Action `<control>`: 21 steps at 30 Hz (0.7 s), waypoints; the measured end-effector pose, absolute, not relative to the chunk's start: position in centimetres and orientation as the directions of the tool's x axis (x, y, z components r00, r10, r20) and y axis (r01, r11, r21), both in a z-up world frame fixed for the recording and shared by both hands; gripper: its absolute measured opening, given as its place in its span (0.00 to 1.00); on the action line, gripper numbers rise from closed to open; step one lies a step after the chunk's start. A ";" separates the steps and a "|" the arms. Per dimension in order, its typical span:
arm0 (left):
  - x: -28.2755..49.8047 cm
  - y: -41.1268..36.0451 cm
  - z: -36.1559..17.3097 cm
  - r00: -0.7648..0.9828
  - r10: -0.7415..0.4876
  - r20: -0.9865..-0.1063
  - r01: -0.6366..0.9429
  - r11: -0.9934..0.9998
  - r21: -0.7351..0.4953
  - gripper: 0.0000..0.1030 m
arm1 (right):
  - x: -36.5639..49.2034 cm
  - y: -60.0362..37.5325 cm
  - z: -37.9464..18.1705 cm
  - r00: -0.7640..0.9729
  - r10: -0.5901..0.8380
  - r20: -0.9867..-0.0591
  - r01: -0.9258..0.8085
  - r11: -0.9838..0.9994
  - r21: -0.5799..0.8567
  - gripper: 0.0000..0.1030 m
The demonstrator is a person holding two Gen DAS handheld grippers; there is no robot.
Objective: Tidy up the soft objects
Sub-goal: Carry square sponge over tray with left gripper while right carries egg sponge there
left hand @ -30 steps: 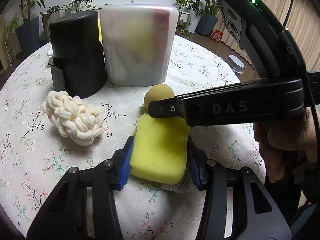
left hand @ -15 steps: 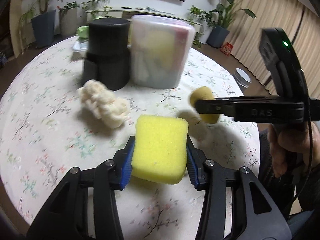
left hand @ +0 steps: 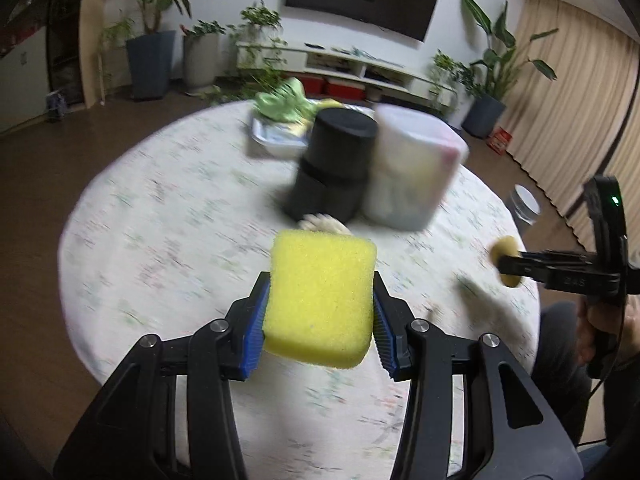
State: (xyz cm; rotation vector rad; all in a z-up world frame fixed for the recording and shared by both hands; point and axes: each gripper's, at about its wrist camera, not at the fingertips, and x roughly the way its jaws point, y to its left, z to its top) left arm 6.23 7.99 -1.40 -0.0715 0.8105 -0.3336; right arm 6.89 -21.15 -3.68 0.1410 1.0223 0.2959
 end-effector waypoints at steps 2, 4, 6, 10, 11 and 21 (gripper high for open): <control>7.3 9.4 -0.6 0.657 -0.297 -0.693 0.249 0.953 -0.172 0.42 | 7.3 -22.5 -3.0 0.502 0.280 -0.819 -0.164 0.960 0.227 0.32; 8.6 10.7 0.6 0.677 -0.276 -0.683 0.233 0.960 -0.157 0.42 | 7.9 -24.0 -2.2 0.516 0.250 -0.819 -0.149 0.968 0.202 0.32; 10.1 11.9 1.6 0.690 -0.260 -0.675 0.225 0.964 -0.142 0.42 | 9.0 -25.6 -1.1 0.532 0.217 -0.819 -0.138 0.976 0.170 0.32; 13.6 13.4 3.7 0.709 -0.233 -0.666 0.225 0.969 -0.100 0.43 | 12.2 -28.7 1.6 0.574 0.153 -0.805 -0.116 0.988 0.105 0.32; 14.8 13.6 4.3 0.711 -0.230 -0.664 0.233 0.969 -0.086 0.43 | 13.3 -29.4 2.3 0.580 0.141 -0.802 -0.115 0.989 0.091 0.32; 26.3 10.6 7.6 0.680 -0.265 -0.684 0.391 0.920 0.031 0.43 | 26.2 -30.8 7.5 0.617 0.104 -0.780 -0.177 0.984 -0.009 0.32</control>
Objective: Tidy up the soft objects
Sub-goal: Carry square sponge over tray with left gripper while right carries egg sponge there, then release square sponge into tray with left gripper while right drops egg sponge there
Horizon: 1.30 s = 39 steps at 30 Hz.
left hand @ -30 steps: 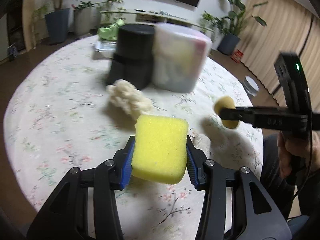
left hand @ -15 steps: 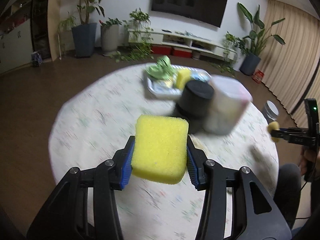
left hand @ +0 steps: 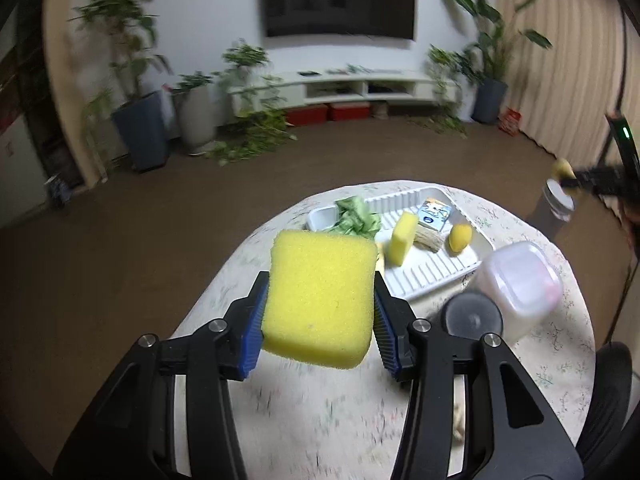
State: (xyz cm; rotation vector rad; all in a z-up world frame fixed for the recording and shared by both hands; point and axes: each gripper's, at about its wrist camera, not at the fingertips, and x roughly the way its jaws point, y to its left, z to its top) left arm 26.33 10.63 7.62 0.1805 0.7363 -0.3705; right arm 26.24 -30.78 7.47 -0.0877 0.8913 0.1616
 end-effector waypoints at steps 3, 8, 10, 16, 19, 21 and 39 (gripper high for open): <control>29.7 7.7 6.9 0.654 -0.283 -0.702 0.468 0.880 0.081 0.43 | 30.8 -28.7 7.5 0.598 0.124 -0.792 -0.236 0.971 -0.026 0.32; 33.3 3.0 4.5 0.583 -0.312 -0.750 0.583 0.804 0.119 0.43 | 36.0 -24.5 5.5 0.539 0.171 -0.825 -0.332 0.943 -0.021 0.32; 34.6 1.7 3.7 0.554 -0.318 -0.769 0.616 0.778 0.122 0.43 | 37.5 -23.1 4.5 0.519 0.184 -0.834 -0.368 0.929 -0.024 0.32; 37.2 -0.5 1.5 0.455 -0.382 -0.805 0.714 0.696 0.073 0.44 | 40.8 -19.6 0.7 0.438 0.199 -0.877 -0.475 0.879 -0.038 0.33; 37.4 -1.6 0.5 0.418 -0.392 -0.820 0.756 0.650 0.075 0.44 | 41.7 -18.4 -0.6 0.416 0.197 -0.888 -0.512 0.858 -0.050 0.33; 37.2 -2.4 -0.3 0.392 -0.398 -0.829 0.786 0.614 0.077 0.44 | 42.3 -17.6 -1.4 0.402 0.212 -0.891 -0.535 0.844 -0.041 0.33; 35.2 -3.2 -2.3 0.333 -0.434 -0.837 0.879 0.465 0.109 0.44 | 44.2 -15.0 -4.7 0.377 0.212 -0.902 -0.573 0.818 -0.048 0.33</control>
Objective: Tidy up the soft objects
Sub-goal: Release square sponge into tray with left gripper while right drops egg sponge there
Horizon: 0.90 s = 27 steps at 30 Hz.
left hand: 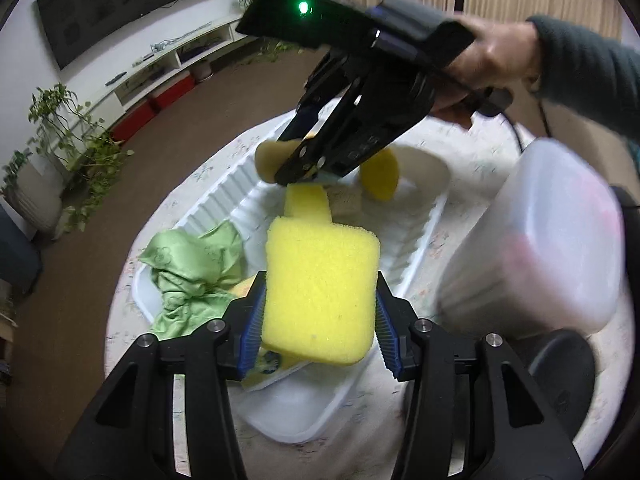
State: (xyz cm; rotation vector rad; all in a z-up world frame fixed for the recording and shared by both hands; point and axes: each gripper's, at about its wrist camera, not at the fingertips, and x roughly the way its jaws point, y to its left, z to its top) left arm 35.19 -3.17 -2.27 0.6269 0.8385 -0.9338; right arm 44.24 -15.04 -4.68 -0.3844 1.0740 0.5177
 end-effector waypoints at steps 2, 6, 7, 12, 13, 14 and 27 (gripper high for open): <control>35.3 -3.3 -2.1 0.333 -0.441 -0.833 0.878 0.468 0.103 0.45 | 44.3 -14.7 -4.7 0.387 0.200 -0.900 -0.575 0.816 -0.066 0.33; 36.4 -3.1 -1.5 0.362 -0.460 -0.811 0.856 0.507 0.094 0.45 | 44.6 -14.6 -4.6 0.395 0.193 -0.898 -0.569 0.819 -0.074 0.33; 36.8 -3.0 -1.5 0.368 -0.456 -0.810 0.850 0.518 0.094 0.45 | 44.7 -14.6 -4.6 0.396 0.193 -0.898 -0.567 0.820 -0.074 0.33; 38.3 -1.9 -0.2 0.407 -0.499 -0.765 0.817 0.573 0.062 0.45 | 45.4 -15.1 -4.4 0.416 0.198 -0.887 -0.541 0.838 -0.067 0.33; 38.8 -1.5 0.0 0.425 -0.500 -0.754 0.802 0.594 0.058 0.45 | 45.5 -15.2 -4.4 0.419 0.199 -0.886 -0.537 0.841 -0.065 0.33; 39.3 -1.3 0.0 0.439 -0.494 -0.751 0.789 0.611 0.059 0.45 | 45.6 -15.3 -4.5 0.423 0.197 -0.884 -0.533 0.843 -0.068 0.33; 40.5 -2.9 -2.3 0.460 -0.404 -0.791 0.762 0.637 0.117 0.48 | 45.6 -15.1 -5.3 0.428 0.172 -0.887 -0.547 0.831 -0.103 0.35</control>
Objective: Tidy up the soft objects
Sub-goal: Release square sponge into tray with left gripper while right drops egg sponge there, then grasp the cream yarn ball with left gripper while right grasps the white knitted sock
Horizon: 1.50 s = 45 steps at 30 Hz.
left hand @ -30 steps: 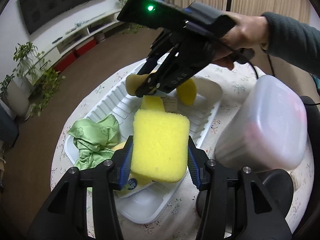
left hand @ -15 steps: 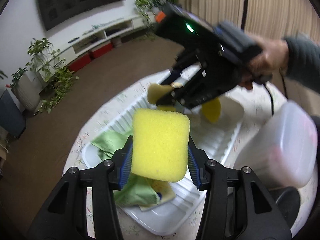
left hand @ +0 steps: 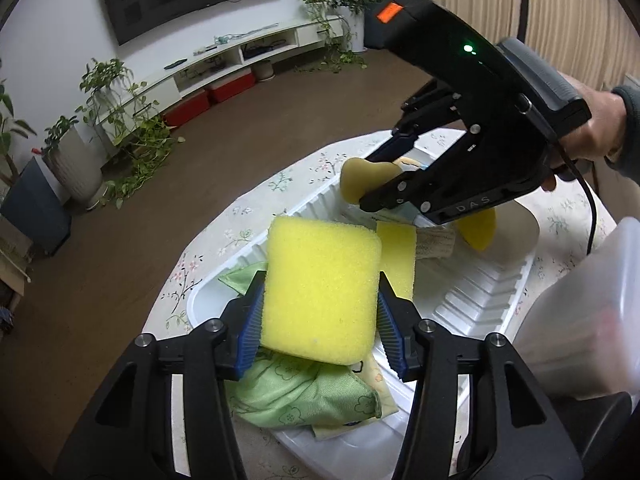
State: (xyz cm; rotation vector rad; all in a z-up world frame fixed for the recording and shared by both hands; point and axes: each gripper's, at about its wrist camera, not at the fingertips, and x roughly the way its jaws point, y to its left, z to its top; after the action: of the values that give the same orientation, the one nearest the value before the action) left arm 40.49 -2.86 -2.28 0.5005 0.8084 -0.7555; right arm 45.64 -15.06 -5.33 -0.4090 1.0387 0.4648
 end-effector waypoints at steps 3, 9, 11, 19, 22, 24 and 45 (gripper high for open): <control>40.6 -2.6 -2.4 0.472 -0.374 -0.799 0.751 0.646 0.141 0.52 | 45.3 -14.8 -5.2 0.437 0.163 -0.885 -0.555 0.822 -0.123 0.35; 40.6 -2.4 -2.6 0.479 -0.352 -0.804 0.735 0.661 0.149 0.68 | 44.6 -13.9 -5.4 0.441 0.129 -0.888 -0.571 0.804 -0.166 0.38; 40.5 -2.4 -2.6 0.479 -0.353 -0.804 0.737 0.659 0.150 0.68 | 44.5 -13.9 -5.4 0.443 0.125 -0.888 -0.570 0.804 -0.171 0.39; 40.2 -2.0 -2.4 0.480 -0.354 -0.803 0.730 0.668 0.142 0.68 | 44.0 -13.8 -4.8 0.457 0.129 -0.880 -0.572 0.800 -0.180 0.58; 39.9 -1.7 -2.3 0.483 -0.355 -0.800 0.731 0.667 0.146 0.68 | 43.8 -13.9 -4.4 0.466 0.128 -0.875 -0.567 0.803 -0.185 0.59; 39.6 -1.6 -2.0 0.486 -0.360 -0.796 0.732 0.666 0.145 0.68 | 43.6 -14.0 -4.2 0.468 0.130 -0.874 -0.564 0.805 -0.182 0.60; 27.7 4.7 3.8 0.587 -0.416 -0.695 0.627 0.777 0.065 0.73 | 32.6 -24.2 3.5 0.581 0.197 -0.790 -0.394 0.917 -0.061 0.69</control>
State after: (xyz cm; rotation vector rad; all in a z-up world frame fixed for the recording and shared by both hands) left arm 27.66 4.68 3.80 0.3197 0.7175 -0.6194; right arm 32.59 -24.22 3.53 -0.2411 0.8874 0.3493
